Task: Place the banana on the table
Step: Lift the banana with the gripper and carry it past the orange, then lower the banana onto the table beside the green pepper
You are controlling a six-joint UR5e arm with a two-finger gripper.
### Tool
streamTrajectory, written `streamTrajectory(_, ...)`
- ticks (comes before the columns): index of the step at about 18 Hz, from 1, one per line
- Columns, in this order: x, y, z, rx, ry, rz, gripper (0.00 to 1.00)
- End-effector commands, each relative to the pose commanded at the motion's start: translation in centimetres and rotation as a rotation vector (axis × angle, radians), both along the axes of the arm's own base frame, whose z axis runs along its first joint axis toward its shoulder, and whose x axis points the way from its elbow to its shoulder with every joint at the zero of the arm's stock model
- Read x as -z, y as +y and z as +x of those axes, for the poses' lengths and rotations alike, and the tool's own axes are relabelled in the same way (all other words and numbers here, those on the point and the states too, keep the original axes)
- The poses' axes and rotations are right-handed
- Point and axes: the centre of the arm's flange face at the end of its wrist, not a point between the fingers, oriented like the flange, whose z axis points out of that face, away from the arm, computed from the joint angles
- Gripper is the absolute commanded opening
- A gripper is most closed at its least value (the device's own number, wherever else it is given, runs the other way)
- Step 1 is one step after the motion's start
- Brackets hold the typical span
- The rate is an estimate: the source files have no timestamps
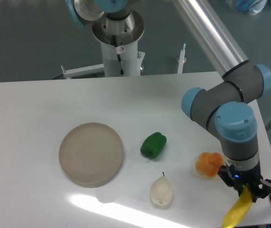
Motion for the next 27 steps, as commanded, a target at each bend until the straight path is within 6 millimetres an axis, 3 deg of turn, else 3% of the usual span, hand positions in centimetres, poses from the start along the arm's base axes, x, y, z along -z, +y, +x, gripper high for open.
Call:
streamTrajectory(2,-0.6,-2.7,0.9,0.006,-0.021,-0.017,0.38)
streamTrajectory(6,-2.9,-10.3,4.6,0.072,-0.055,-0.063,0.38)
streamTrajectory(8,-2.2,-12.7,5.7,0.102,-0.071,-0.099,0.38)
streamTrajectory(15,-1.2,-22.7,6.6,0.203,-0.127,-0.149,0.38)
streamTrajectory(17,0.0,-27.0,5.7,0.243,-0.163,-0.141,0.38)
streamTrajectory(19,1.9,-29.1,5.1,0.239,-0.211,-0.123,0.37)
streamTrajectory(21,3.8,-29.8,5.8,0.232,-0.250,-0.134,0.37)
streamTrajectory(27,7.0,-29.2,8.1,0.127,-0.329,-0.122,0.37)
